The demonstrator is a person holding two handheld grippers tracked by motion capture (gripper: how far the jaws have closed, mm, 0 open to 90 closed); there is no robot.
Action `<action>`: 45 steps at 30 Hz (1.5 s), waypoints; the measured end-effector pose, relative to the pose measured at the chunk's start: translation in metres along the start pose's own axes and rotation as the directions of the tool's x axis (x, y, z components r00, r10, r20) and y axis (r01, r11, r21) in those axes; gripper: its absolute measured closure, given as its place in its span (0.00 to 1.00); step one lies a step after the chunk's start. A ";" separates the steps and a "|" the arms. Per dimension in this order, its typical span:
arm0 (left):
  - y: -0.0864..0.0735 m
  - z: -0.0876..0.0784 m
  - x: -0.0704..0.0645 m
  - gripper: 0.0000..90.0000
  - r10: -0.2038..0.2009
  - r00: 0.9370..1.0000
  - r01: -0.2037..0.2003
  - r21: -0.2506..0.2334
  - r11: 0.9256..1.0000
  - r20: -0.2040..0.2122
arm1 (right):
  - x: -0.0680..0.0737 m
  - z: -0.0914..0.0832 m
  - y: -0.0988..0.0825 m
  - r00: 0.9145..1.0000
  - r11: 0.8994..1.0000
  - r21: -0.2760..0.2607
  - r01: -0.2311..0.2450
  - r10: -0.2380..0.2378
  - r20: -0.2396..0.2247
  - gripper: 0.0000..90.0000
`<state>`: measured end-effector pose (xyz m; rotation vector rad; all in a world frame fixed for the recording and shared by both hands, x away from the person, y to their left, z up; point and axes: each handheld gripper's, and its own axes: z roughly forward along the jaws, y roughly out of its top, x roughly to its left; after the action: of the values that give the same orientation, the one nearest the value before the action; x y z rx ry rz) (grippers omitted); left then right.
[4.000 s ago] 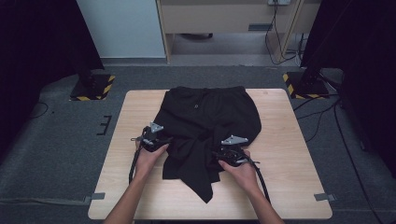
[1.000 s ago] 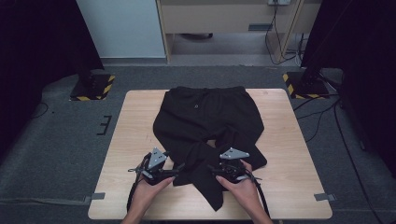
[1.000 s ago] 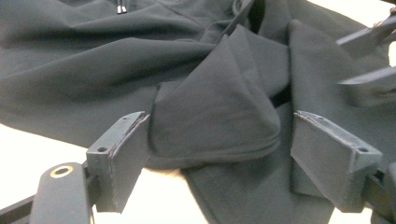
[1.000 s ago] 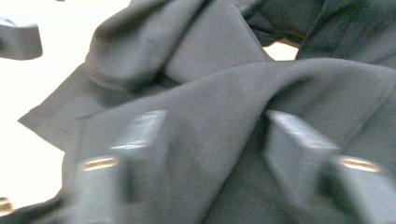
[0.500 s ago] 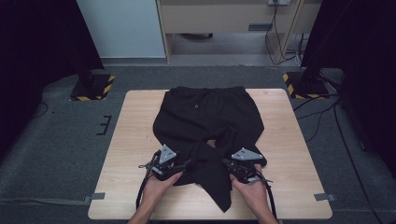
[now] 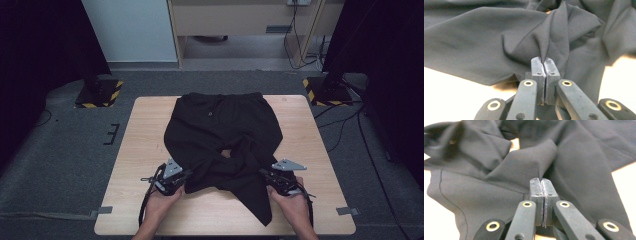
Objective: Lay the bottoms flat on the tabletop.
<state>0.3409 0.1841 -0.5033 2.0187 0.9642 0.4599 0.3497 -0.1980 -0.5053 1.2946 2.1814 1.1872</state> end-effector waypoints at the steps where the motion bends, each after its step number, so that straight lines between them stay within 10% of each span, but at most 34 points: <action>1: 0.000 -0.004 0.002 0.99 -0.004 1.000 0.004 -0.004 1.000 -0.008 | -0.004 -0.002 -0.001 1.000 1.000 -0.001 -0.005 0.005 0.008 0.99; 14: -0.011 -0.025 0.043 0.99 -0.095 0.989 0.091 -0.037 0.995 -0.113 | -0.041 -0.016 -0.005 0.998 0.999 -0.013 -0.044 0.045 0.048 0.99; 30: -0.023 -0.038 0.070 0.99 -0.182 0.975 0.175 -0.067 0.982 -0.129 | -0.085 -0.027 -0.013 0.986 0.994 -0.026 -0.110 0.113 0.122 0.93; 35: -0.025 -0.032 0.065 0.77 -0.182 0.975 0.175 -0.065 0.982 -0.127 | -0.077 -0.037 -0.007 0.987 0.988 -0.085 -0.132 0.138 0.079 0.55; 39: -0.025 -0.030 0.059 0.53 -0.202 0.971 0.188 -0.111 0.976 -0.129 | -0.057 -0.041 0.002 0.997 0.990 -0.134 -0.048 0.056 0.056 0.34; 45: -0.021 -0.020 0.042 0.30 -0.148 0.982 0.137 -0.100 0.986 -0.114 | -0.030 -0.026 0.007 1.000 0.994 -0.109 -0.011 0.008 -0.025 0.19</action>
<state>0.3454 0.2343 -0.5091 1.8425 1.1330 0.5433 0.3528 -0.2338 -0.4882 1.2531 2.0974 1.3132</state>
